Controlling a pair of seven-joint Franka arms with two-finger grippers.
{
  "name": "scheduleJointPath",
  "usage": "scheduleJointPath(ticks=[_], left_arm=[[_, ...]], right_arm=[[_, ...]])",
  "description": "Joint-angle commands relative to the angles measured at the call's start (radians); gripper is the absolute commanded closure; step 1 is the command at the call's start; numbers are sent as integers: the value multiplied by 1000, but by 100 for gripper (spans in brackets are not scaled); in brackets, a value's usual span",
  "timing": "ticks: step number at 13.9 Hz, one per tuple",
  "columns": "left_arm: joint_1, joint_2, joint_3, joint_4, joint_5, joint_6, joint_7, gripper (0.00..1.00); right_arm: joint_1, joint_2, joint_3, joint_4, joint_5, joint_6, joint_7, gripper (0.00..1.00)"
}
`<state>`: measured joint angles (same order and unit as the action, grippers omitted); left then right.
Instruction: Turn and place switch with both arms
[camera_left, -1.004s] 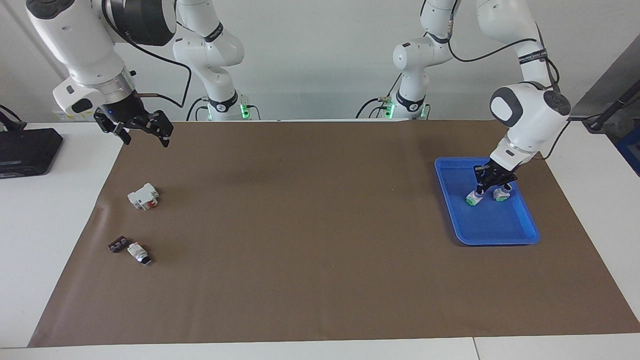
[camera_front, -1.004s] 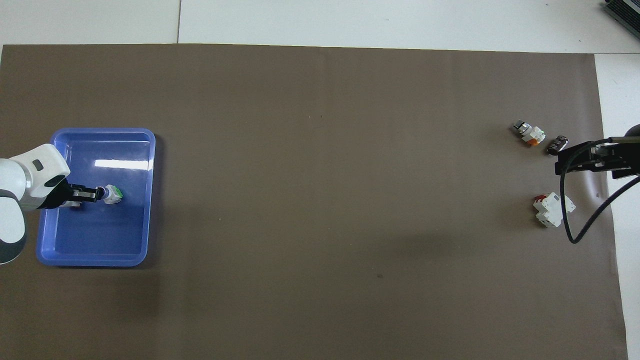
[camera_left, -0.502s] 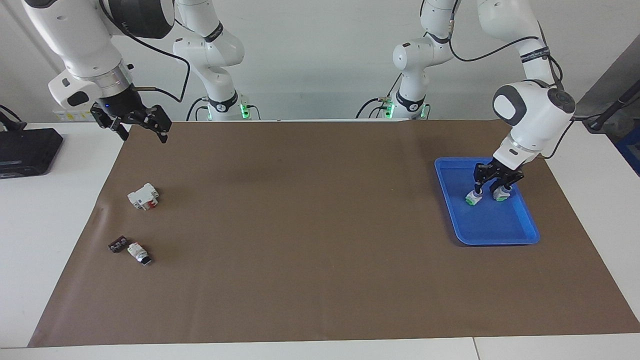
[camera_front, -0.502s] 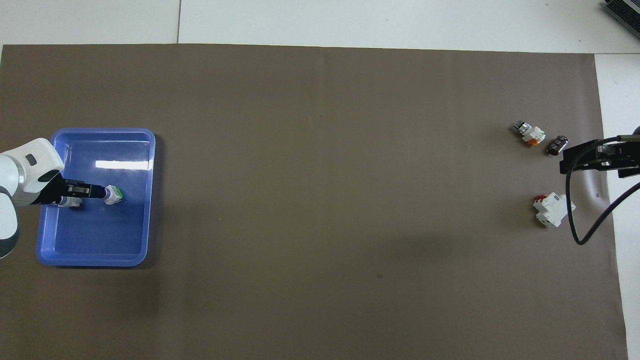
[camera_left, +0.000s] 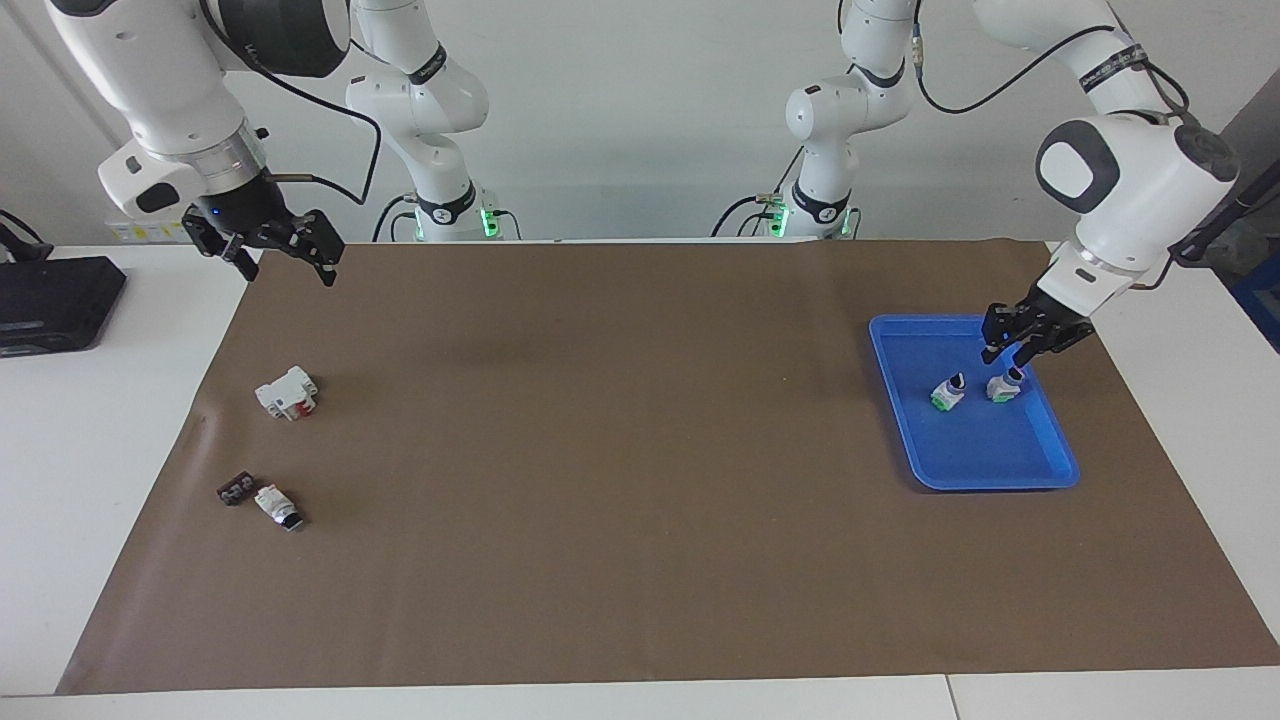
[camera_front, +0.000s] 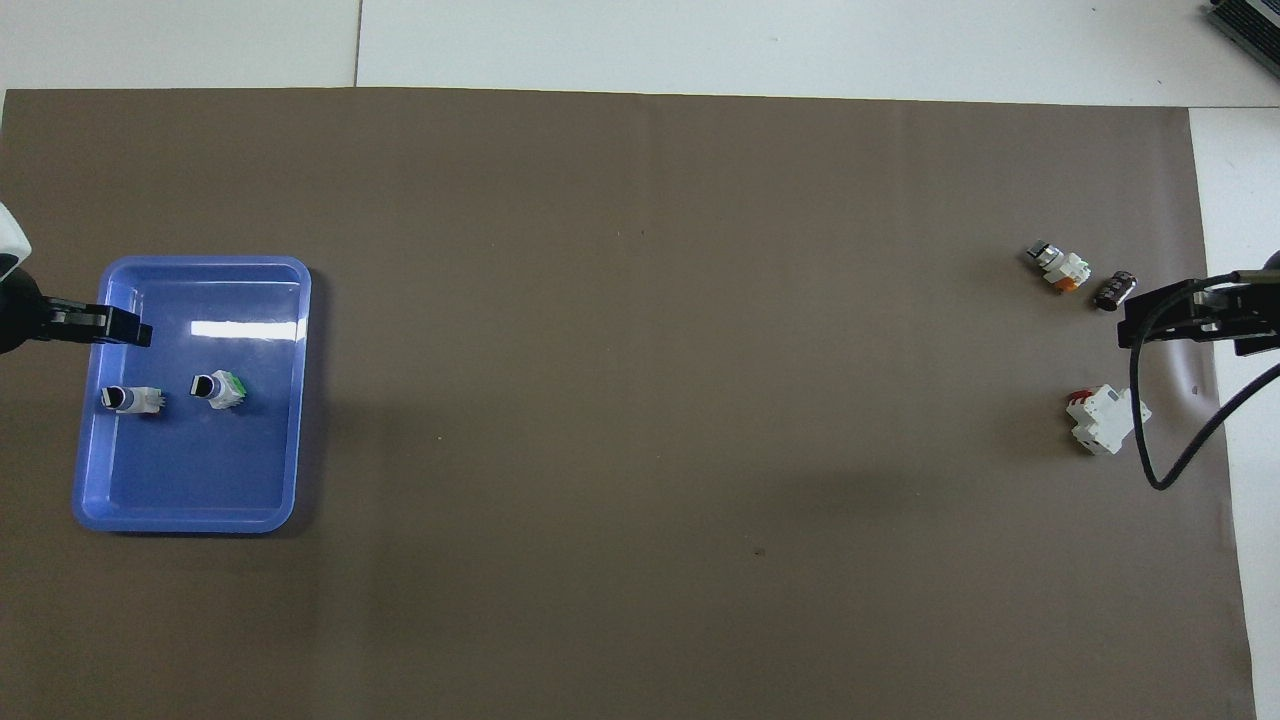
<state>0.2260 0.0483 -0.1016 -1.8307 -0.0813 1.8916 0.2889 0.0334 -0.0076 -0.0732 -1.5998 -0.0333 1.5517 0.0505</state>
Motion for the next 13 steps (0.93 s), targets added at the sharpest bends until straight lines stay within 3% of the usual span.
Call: scheduleJointPath(ticks=[1, 4, 10, 11, 12, 13], left_arm=[[-57, 36, 0, 173, 92, -171, -73, 51], [-114, 33, -1, 286, 98, -302, -132, 52], [-258, 25, -6, 383, 104, -416, -255, 52], [-264, 18, -6, 383, 103, -416, -264, 42], [-258, -10, -4, 370, 103, -413, -264, 14], [-249, -22, 2, 354, 101, -408, -261, 0]], right_arm=[[-3, -11, 6, -6, -4, -12, 3, 0], [-3, -11, 6, -6, -4, -12, 3, 0], [-3, -11, 6, -6, -4, -12, 3, 0], [-3, -11, 6, -8, -4, -12, 3, 0], [-3, -11, 6, -6, -4, -12, 3, 0], [-4, -11, 6, -6, -4, -12, 5, 0]])
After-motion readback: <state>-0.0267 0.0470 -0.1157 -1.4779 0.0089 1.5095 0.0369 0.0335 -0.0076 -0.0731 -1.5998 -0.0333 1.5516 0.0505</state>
